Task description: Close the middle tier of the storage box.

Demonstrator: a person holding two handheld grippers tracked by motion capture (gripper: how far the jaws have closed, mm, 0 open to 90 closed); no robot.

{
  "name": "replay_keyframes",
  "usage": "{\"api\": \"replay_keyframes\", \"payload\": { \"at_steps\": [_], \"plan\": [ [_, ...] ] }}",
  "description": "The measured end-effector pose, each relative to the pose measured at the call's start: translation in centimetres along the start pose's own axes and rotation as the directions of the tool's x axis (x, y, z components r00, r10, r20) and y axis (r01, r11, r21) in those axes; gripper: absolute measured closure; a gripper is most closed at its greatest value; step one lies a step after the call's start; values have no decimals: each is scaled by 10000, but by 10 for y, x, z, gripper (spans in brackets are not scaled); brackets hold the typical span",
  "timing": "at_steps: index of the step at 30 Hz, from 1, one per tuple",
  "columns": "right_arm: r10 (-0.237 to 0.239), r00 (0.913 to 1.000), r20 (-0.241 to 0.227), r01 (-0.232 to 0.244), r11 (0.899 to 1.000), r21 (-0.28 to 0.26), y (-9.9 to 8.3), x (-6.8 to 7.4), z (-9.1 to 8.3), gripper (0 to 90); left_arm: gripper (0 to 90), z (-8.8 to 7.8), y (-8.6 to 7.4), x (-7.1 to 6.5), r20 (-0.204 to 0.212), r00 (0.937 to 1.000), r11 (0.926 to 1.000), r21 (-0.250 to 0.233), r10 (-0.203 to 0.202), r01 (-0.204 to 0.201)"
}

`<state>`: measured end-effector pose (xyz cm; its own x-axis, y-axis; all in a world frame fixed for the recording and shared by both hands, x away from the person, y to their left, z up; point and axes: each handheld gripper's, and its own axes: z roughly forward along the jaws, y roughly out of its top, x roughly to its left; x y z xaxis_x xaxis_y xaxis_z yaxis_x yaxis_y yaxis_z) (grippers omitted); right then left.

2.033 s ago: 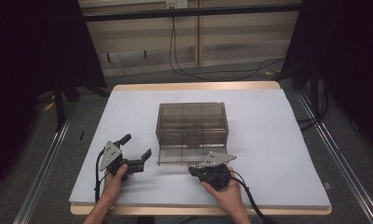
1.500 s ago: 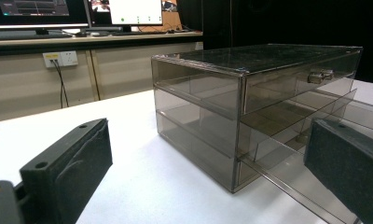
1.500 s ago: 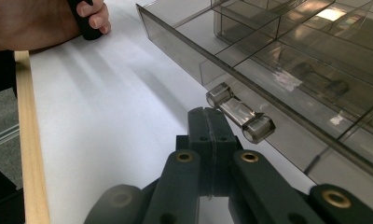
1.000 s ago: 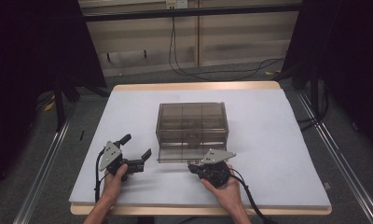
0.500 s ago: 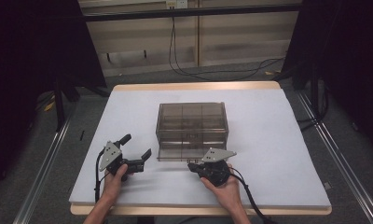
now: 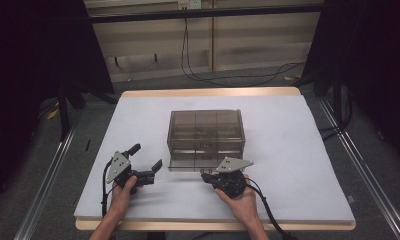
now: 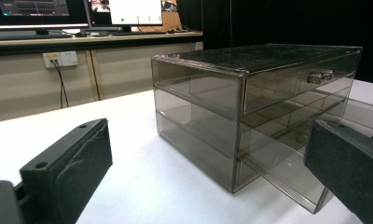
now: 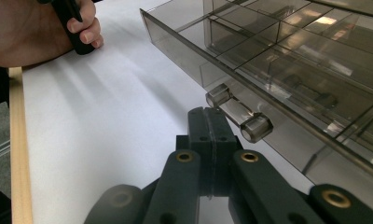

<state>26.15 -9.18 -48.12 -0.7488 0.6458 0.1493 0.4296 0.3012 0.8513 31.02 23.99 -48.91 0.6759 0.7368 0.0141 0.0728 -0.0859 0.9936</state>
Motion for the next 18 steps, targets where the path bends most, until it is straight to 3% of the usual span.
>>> {"api": "replay_keyframes", "payload": {
  "at_steps": [18],
  "plan": [
    [70, 9999, 73, -70, 10000, -43, 3, -4, 2, 900, 9, 0, 0, 0, -8, 10000, 10000, -12, -53, 53]
  ]
}}
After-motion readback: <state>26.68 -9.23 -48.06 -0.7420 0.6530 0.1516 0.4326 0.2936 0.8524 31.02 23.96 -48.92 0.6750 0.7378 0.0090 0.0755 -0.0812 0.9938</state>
